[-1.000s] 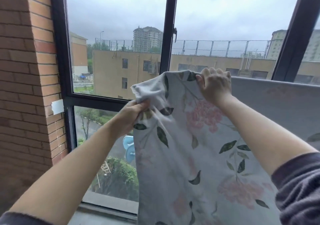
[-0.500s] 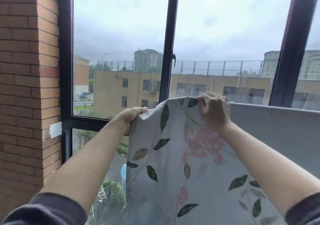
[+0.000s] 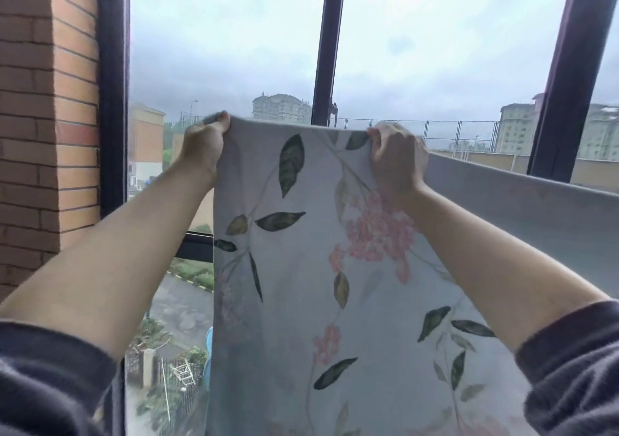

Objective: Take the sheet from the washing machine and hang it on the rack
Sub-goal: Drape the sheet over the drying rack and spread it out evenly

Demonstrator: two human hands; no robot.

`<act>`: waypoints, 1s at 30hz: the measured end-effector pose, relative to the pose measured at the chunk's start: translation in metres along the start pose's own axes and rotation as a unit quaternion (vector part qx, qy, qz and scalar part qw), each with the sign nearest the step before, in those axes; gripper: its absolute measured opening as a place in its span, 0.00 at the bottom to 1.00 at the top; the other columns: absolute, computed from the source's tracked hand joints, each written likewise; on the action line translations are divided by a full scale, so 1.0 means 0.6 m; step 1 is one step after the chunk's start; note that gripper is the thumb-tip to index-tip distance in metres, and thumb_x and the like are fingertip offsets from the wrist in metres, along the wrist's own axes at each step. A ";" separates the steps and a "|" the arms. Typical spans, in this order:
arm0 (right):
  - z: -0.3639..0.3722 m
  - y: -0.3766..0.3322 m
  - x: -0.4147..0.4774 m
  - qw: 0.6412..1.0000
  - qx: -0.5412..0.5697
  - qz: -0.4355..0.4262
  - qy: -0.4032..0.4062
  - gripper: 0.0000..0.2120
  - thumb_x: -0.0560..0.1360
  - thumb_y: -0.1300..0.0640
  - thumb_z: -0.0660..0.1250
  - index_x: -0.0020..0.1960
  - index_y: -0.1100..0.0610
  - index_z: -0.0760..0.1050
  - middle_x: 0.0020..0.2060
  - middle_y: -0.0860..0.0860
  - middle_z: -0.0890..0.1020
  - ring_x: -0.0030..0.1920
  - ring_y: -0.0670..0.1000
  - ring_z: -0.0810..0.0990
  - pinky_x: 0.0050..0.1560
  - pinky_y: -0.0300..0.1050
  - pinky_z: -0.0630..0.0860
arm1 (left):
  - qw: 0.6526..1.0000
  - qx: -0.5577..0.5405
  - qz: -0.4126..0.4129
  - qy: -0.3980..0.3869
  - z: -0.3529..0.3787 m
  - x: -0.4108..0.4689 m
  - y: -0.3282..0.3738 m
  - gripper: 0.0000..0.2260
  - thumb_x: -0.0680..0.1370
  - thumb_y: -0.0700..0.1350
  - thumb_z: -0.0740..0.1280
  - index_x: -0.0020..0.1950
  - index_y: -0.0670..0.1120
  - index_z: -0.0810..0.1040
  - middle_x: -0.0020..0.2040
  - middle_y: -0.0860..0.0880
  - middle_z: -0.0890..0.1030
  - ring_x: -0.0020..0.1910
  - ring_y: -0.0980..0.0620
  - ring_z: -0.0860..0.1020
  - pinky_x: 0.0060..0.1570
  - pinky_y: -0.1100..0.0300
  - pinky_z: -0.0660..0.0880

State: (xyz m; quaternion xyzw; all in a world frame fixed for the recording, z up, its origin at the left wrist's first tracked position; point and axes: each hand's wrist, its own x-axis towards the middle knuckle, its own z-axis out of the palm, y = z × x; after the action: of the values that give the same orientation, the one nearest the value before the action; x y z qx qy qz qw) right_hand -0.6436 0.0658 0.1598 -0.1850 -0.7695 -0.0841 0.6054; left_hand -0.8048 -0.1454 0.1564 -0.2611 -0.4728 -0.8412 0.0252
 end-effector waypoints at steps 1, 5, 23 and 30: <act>0.005 -0.005 -0.006 1.000 -0.001 -0.005 -0.009 0.17 0.81 0.51 0.55 0.52 0.58 0.79 0.49 0.55 0.83 0.48 0.57 0.79 0.53 0.46 0.66 | 1.000 0.012 -0.005 0.006 -0.008 -0.001 -0.005 0.07 0.80 0.44 0.64 0.42 0.49 0.77 0.39 0.51 0.78 0.38 0.53 0.77 0.37 0.62 0.75; 0.039 0.003 -0.047 0.995 -0.005 -0.026 -0.098 0.16 0.81 0.52 0.55 0.49 0.57 0.79 0.45 0.55 0.83 0.45 0.58 0.80 0.44 0.45 0.67 | 0.996 0.078 -0.042 0.027 -0.040 -0.012 -0.058 0.09 0.81 0.44 0.61 0.42 0.49 0.75 0.39 0.51 0.76 0.39 0.53 0.74 0.35 0.61 0.73; 0.013 0.029 -0.074 0.947 -0.021 -0.205 -0.247 0.17 0.81 0.43 0.50 0.39 0.50 0.66 0.33 0.48 0.74 0.34 0.53 0.73 0.37 0.46 0.67 | 0.886 0.331 -0.193 -0.261 0.016 -0.075 -0.126 0.13 0.73 0.54 0.71 0.38 0.47 0.76 0.37 0.48 0.79 0.34 0.51 0.77 0.32 0.63 0.72; -0.068 0.158 -0.093 0.951 -0.082 -0.122 -0.271 0.22 0.78 0.35 0.48 0.46 0.50 0.71 0.36 0.50 0.79 0.37 0.53 0.76 0.41 0.47 0.71 | 0.915 0.272 -0.260 -0.148 0.093 -0.071 -0.078 0.09 0.77 0.45 0.62 0.39 0.42 0.71 0.35 0.46 0.75 0.31 0.51 0.73 0.34 0.61 0.72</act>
State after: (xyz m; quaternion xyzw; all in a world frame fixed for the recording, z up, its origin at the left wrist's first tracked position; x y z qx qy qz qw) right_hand -0.5593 0.1285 0.1075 -0.1547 -0.9119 -0.1667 0.3416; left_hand -0.7585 -0.0834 0.1234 -0.2340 -0.7330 -0.6084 -0.1946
